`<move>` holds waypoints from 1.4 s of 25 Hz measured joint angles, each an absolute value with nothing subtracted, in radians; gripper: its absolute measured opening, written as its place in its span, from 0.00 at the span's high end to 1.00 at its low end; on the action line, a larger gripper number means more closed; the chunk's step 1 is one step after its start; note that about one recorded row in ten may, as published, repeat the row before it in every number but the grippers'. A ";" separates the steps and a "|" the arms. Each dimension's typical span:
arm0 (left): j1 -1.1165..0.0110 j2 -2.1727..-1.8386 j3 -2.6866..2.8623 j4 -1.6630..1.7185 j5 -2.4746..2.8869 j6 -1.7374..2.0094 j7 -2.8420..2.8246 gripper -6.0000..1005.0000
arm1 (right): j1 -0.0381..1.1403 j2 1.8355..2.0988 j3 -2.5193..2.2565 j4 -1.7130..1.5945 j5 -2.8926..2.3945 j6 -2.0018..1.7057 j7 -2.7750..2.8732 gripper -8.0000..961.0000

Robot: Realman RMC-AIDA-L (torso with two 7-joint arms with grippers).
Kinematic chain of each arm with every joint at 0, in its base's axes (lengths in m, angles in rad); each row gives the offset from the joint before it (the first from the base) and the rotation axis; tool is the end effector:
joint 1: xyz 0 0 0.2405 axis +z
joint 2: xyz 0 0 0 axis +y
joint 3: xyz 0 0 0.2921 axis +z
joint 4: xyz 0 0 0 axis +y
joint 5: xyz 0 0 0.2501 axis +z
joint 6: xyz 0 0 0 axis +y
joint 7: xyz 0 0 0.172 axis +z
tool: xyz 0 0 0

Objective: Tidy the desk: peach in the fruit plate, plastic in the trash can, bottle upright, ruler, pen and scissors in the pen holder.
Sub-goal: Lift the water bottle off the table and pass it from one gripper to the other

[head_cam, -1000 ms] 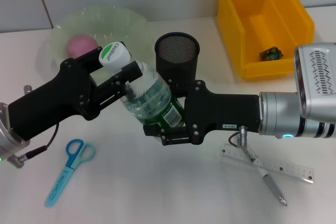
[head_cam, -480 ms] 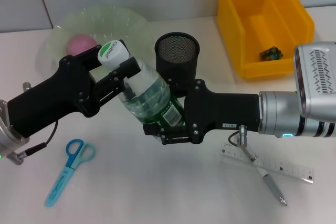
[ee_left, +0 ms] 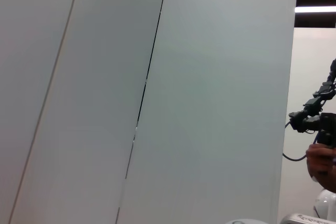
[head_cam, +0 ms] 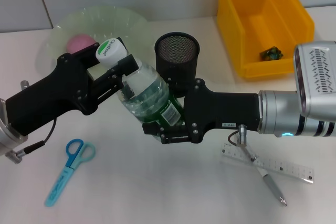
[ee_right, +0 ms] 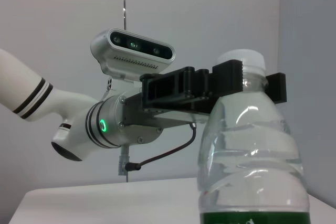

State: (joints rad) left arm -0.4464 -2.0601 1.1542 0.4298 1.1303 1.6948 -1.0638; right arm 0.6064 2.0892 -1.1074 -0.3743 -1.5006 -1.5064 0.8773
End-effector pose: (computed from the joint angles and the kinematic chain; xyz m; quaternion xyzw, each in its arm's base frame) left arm -0.2511 0.3532 -0.0472 -0.8477 -0.1276 -0.4973 0.1334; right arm 0.2379 0.3743 -0.1141 -0.9367 0.0264 0.3342 0.1014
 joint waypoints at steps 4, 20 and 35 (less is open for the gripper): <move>-0.446 -2.060 1.153 0.429 1.130 1.695 -1.064 0.57 | 0.605 2.089 -1.107 -0.374 -1.500 -1.507 0.877 0.17; -0.443 -2.060 1.146 0.431 1.125 1.717 -1.063 0.57 | 0.597 2.086 -1.100 -0.383 -1.500 -1.556 0.887 0.16; -0.440 -2.060 1.145 0.436 1.123 1.724 -1.063 0.56 | 0.584 2.086 -1.104 -0.436 -1.502 -1.560 0.966 0.16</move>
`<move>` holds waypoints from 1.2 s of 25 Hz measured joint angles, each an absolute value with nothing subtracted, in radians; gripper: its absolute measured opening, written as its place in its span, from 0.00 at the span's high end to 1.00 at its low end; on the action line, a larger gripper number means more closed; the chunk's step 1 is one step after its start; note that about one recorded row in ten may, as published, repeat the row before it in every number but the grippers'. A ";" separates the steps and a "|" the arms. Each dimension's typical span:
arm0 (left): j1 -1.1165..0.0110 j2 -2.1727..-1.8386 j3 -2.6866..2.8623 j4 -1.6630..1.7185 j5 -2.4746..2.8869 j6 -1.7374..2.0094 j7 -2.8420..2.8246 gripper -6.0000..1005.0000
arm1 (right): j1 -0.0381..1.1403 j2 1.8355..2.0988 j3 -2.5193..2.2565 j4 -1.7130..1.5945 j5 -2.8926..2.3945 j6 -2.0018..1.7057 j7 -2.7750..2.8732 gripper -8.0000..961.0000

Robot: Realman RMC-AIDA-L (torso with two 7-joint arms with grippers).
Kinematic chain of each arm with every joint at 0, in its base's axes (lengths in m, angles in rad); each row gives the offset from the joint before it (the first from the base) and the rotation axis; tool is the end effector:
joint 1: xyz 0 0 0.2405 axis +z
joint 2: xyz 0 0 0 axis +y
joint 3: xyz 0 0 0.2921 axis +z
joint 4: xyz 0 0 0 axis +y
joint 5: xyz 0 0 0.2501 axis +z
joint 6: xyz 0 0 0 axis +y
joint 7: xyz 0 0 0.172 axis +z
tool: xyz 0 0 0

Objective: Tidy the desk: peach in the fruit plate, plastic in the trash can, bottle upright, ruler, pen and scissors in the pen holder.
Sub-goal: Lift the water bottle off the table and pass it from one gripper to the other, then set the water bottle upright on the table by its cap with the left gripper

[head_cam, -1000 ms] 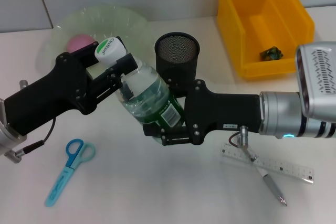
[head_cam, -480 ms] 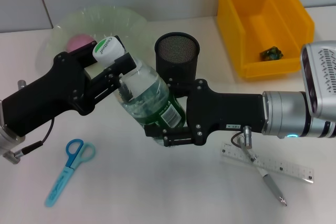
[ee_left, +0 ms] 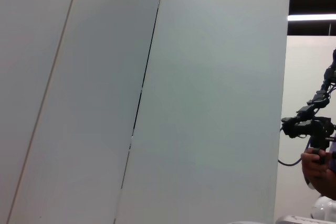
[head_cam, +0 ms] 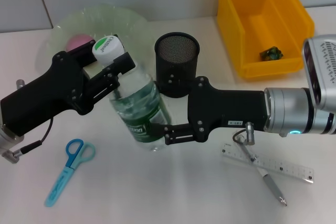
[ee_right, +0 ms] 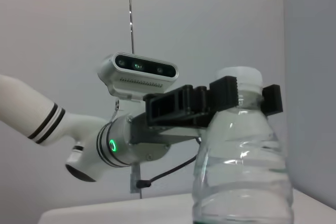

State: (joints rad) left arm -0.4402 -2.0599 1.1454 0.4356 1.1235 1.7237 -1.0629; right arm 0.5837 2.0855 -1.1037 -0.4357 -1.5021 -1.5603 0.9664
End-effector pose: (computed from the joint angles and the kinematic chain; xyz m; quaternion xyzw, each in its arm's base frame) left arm -0.2500 0.3499 -0.0421 -0.8427 -0.1199 -0.5081 0.1315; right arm 0.2330 0.3717 -0.1008 -0.9318 0.0404 0.3513 0.0822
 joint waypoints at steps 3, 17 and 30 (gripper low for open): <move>-0.440 -2.060 1.145 0.436 1.123 1.724 -1.063 0.56 | 0.578 2.086 -1.105 -0.455 -1.505 -1.560 0.989 0.15; -0.438 -2.060 1.146 0.437 1.125 1.738 -1.063 0.56 | 0.538 2.083 -1.108 -0.505 -1.510 -1.574 1.020 0.13; -0.443 -2.060 1.144 0.438 1.125 1.738 -1.044 0.56 | 0.425 2.079 -1.087 -0.613 -1.510 -1.601 1.077 0.13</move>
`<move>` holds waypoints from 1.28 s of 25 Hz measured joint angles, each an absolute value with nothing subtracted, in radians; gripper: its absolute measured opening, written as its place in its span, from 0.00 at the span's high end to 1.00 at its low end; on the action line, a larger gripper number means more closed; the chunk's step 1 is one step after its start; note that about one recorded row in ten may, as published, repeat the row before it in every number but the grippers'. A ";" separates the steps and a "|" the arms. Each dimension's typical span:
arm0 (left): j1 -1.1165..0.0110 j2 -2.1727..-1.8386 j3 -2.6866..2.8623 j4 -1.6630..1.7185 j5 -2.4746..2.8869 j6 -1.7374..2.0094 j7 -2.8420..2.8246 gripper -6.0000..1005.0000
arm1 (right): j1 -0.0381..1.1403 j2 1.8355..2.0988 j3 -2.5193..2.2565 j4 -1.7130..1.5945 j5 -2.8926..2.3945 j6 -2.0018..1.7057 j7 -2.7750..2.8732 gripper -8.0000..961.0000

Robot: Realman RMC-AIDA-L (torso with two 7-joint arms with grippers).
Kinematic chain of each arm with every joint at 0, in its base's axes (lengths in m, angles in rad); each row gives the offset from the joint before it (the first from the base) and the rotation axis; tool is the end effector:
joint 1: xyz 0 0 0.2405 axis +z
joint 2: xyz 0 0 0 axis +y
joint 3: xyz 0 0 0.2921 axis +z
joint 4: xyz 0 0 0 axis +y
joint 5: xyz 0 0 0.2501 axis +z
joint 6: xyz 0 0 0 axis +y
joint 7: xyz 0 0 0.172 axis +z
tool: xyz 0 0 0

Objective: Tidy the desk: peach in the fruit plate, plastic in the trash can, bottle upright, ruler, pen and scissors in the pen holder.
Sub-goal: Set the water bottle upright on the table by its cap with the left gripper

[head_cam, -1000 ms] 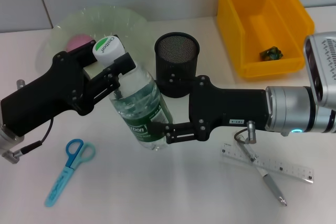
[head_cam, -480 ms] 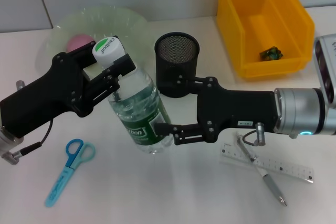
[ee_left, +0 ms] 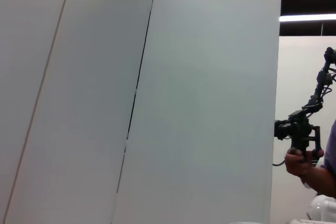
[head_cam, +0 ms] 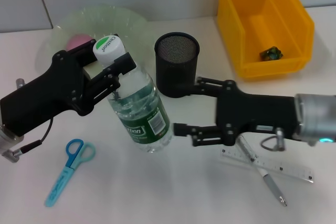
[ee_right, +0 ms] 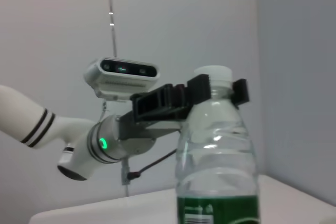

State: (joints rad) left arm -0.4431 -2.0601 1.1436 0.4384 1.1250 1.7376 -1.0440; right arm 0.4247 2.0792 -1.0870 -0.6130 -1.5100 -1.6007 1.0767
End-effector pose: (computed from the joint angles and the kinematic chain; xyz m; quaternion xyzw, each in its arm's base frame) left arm -0.2475 0.3491 -0.0408 -0.8432 -0.1059 -0.5105 0.1313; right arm 0.2632 0.3519 -0.0683 -0.9269 0.0749 0.3515 0.1083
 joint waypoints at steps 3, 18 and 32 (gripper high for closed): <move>-0.444 -2.060 1.143 0.439 1.125 1.734 -1.032 0.56 | 0.390 2.079 -1.061 -0.642 -1.507 -1.599 1.091 0.13; -0.479 -2.061 1.124 0.439 1.134 1.598 -0.950 0.56 | 0.313 2.077 -0.987 -0.657 -1.512 -1.606 1.137 0.13; -0.473 -2.042 1.096 0.440 1.135 1.489 -0.906 0.56 | 0.302 2.077 -0.975 -0.655 -1.513 -1.600 1.140 0.13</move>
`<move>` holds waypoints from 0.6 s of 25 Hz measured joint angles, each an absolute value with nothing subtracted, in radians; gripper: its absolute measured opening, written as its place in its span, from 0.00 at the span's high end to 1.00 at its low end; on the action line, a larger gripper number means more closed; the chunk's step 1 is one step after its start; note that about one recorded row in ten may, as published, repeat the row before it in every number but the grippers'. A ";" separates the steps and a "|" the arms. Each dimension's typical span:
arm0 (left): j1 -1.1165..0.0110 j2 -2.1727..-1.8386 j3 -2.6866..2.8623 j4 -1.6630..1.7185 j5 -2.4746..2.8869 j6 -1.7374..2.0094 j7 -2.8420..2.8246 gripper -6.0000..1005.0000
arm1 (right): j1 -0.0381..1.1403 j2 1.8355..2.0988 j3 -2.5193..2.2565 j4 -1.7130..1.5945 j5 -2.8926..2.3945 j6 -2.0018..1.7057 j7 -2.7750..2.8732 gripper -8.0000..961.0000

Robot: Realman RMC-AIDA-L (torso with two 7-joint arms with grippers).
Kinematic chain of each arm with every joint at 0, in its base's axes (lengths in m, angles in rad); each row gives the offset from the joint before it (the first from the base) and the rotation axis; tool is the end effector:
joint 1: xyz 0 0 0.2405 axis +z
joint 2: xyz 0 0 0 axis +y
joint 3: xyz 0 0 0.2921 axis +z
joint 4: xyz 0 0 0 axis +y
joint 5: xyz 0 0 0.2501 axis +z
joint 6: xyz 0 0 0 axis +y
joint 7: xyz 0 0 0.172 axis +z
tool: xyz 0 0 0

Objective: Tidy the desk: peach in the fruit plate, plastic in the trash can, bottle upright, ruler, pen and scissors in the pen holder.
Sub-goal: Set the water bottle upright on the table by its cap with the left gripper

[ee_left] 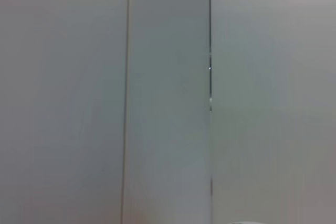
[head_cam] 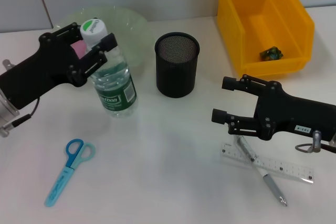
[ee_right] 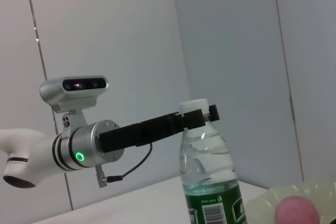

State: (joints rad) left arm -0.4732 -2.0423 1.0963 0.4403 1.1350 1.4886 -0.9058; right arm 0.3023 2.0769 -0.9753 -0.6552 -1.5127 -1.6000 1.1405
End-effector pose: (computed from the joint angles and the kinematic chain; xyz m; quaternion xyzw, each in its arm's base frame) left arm -0.2692 0.3955 -0.0374 -0.8606 -0.0941 -0.4281 0.2592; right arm 0.3087 0.3335 -0.0395 -0.9040 0.1513 0.3597 0.1746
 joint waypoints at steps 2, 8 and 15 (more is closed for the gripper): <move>-0.470 -2.038 1.093 0.440 1.135 1.479 -0.906 0.56 | 0.302 2.077 -0.975 -0.655 -1.513 -1.600 1.141 0.13; -0.454 -2.036 1.065 0.441 1.135 1.463 -0.896 0.56 | 0.303 2.077 -0.976 -0.655 -1.513 -1.598 1.141 0.13; -0.448 -2.036 1.064 0.442 1.132 1.440 -0.892 0.56 | 0.307 2.077 -0.976 -0.655 -1.512 -1.589 1.141 0.13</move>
State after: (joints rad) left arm -0.4482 -2.0356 1.0643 0.4419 1.1318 1.4395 -0.8917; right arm 0.3069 2.0770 -0.9756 -0.6550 -1.5122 -1.5894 1.1413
